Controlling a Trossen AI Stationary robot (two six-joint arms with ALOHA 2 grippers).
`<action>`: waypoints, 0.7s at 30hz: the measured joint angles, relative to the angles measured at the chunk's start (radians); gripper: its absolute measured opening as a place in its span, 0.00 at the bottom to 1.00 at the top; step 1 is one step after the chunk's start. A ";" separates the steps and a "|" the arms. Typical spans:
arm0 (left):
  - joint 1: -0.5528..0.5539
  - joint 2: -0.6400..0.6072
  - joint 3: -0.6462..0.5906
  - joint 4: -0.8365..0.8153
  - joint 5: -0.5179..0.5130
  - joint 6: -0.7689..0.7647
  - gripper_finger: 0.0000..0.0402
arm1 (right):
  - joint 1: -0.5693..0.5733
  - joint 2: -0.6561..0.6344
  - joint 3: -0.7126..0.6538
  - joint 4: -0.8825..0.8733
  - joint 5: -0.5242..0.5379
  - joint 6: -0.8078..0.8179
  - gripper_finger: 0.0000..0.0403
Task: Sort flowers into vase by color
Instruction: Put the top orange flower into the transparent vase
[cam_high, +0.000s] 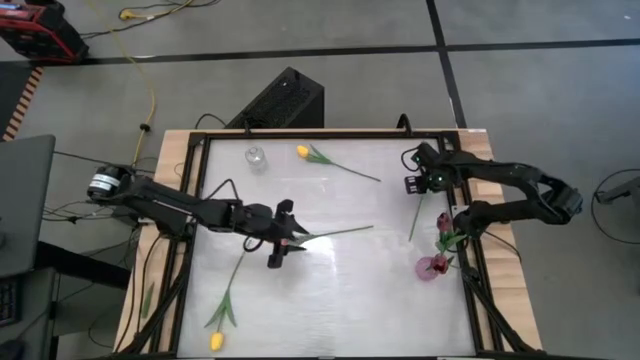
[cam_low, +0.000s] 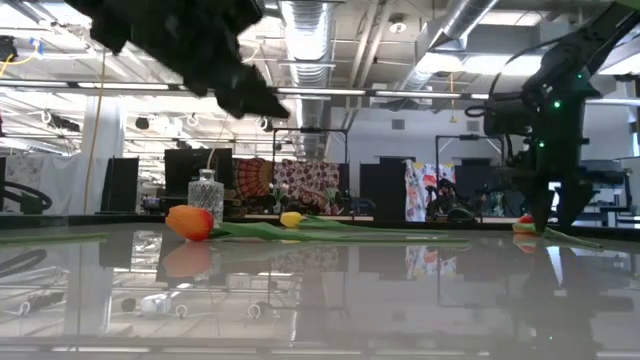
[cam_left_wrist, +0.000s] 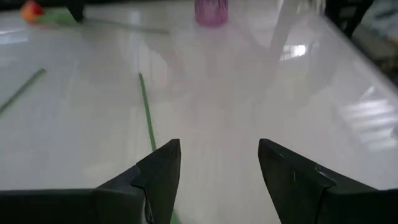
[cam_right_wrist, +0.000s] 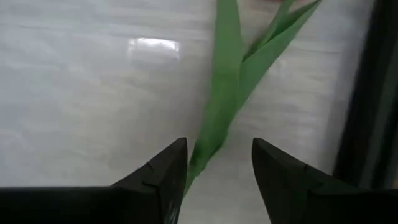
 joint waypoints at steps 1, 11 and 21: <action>-0.002 -0.020 0.000 0.001 0.000 -0.014 0.51 | 0.001 0.000 -0.012 0.019 -0.007 0.000 0.50; -0.025 -0.176 -0.018 -0.043 -0.021 -0.034 0.51 | 0.041 -0.002 -0.058 0.112 -0.013 0.008 0.24; -0.020 -0.174 -0.226 0.297 -0.089 -0.006 0.51 | 0.080 -0.075 -0.027 0.230 -0.016 0.062 0.06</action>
